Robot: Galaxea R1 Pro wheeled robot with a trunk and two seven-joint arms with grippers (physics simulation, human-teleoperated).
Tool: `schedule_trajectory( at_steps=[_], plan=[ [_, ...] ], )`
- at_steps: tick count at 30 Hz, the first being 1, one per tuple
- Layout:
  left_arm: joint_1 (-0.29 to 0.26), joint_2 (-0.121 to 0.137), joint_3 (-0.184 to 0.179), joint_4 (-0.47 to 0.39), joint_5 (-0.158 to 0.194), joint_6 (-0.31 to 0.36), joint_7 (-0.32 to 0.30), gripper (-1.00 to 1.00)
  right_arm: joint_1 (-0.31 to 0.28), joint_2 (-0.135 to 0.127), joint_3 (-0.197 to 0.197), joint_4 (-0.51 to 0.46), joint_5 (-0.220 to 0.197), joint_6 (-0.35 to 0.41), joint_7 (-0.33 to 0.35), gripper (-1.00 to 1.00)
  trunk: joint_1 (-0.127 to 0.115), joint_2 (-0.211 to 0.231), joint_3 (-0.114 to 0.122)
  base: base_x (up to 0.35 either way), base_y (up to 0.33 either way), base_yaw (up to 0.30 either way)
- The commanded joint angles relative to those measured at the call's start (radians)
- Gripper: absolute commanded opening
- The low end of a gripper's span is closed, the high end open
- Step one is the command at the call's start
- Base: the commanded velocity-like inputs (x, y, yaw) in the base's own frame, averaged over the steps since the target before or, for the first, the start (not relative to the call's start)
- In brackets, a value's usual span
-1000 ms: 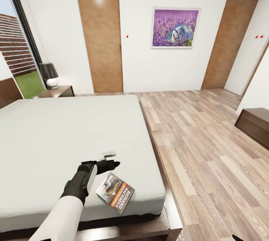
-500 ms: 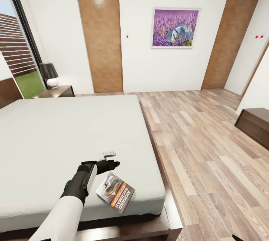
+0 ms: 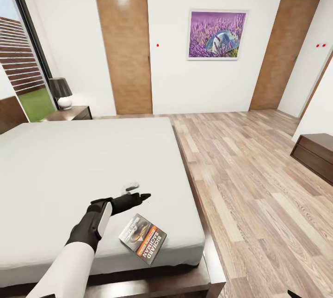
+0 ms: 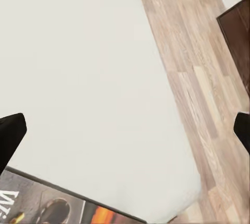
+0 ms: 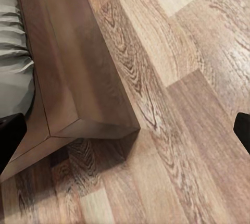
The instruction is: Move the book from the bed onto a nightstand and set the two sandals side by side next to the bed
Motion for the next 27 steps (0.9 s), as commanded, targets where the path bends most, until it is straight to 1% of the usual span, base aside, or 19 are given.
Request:
schedule_trajectory(
  at_steps=[1,2,3,4,7,11,19,27],
  plan=[
    [-0.001,0.003,0.005,-0.001,0.006,0.009,-0.022,1.00,-0.002,-0.001,0.008,0.005,-0.009,-0.009,0.004,1.00,0.000,-0.001,-0.001,0.000,0.000,0.000],
    [-0.001,0.007,0.006,-0.001,0.009,0.009,-0.037,1.00,-0.002,-0.001,0.008,0.005,-0.009,-0.009,0.004,1.00,0.000,-0.001,-0.001,0.000,0.000,0.000],
    [-0.001,0.016,0.006,-0.001,0.017,0.010,-0.071,1.00,-0.002,-0.001,0.008,0.005,-0.008,-0.009,0.004,1.00,0.000,-0.001,-0.001,0.000,0.000,0.000],
    [-0.001,0.019,0.006,-0.001,0.019,0.011,-0.085,1.00,-0.002,-0.001,0.008,0.005,-0.008,-0.009,0.004,1.00,0.000,-0.001,-0.001,0.000,0.000,0.000],
    [-0.001,0.022,0.005,-0.001,0.022,0.012,-0.100,1.00,-0.002,-0.001,0.008,0.005,-0.008,-0.009,0.004,1.00,0.000,-0.001,-0.001,0.000,0.000,0.000],
    [-0.001,0.024,0.003,-0.001,0.024,0.014,-0.110,1.00,-0.002,-0.001,0.008,0.005,-0.008,-0.009,0.004,1.00,0.000,-0.001,-0.001,0.000,0.000,0.000],
    [0.008,0.024,0.002,-0.001,0.024,0.013,-0.111,1.00,-0.002,-0.001,0.008,0.005,-0.008,-0.010,0.002,1.00,0.000,-0.001,-0.001,0.000,0.000,0.000],
    [0.027,0.032,0.002,0.001,0.019,0.010,-0.110,1.00,-0.002,-0.001,0.008,0.006,-0.008,-0.010,0.002,1.00,-0.031,0.055,0.024,0.000,0.000,0.000]
  ],
)
